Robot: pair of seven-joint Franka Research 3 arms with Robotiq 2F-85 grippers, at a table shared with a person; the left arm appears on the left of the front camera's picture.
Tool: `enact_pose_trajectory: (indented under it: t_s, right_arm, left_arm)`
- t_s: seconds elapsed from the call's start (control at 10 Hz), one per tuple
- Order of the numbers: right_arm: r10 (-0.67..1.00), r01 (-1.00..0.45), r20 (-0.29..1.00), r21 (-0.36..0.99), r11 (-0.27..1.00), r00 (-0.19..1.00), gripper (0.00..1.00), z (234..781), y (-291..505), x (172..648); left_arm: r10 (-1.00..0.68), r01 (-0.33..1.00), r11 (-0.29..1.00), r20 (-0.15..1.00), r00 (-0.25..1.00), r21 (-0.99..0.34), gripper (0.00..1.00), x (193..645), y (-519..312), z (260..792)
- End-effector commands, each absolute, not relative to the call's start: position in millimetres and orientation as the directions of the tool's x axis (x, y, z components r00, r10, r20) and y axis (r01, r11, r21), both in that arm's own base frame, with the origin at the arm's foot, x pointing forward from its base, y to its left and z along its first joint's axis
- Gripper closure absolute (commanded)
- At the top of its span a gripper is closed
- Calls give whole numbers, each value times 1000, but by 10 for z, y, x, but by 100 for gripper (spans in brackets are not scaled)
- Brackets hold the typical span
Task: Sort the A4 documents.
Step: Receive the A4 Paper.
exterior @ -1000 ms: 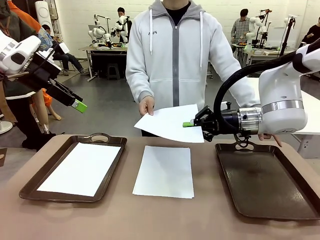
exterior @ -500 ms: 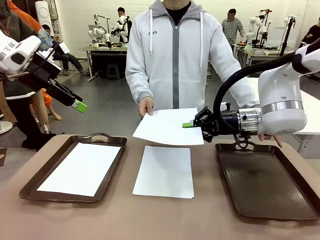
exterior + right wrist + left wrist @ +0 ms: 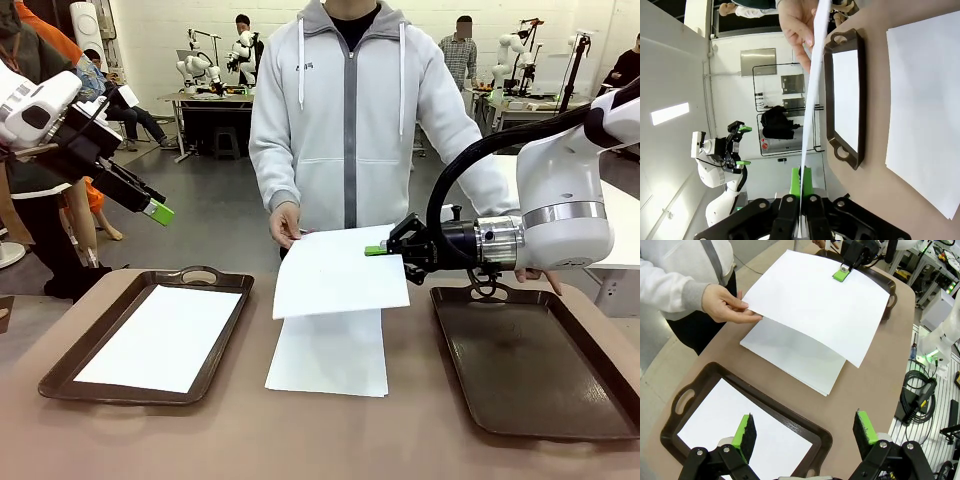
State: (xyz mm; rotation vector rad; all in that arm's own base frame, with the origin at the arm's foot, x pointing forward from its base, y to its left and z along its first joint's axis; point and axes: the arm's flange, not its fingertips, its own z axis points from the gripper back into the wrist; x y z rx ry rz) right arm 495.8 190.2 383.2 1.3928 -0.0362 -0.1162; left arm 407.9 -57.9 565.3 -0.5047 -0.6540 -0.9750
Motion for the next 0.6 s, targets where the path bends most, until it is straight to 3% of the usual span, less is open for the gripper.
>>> enact_pose_trajectory:
  t_s: [0.0,0.5]
  right_arm:
    - [-105,62,-44,983,172,993,100,3829,1902,4958]
    - [-105,62,-44,983,172,993,100,3829,1902,4958]
  left_arm:
    - [-593,882,462,709,383,-90,0,4070,-564,5645]
    - [-593,882,462,709,383,-90,0,4070,-564,5645]
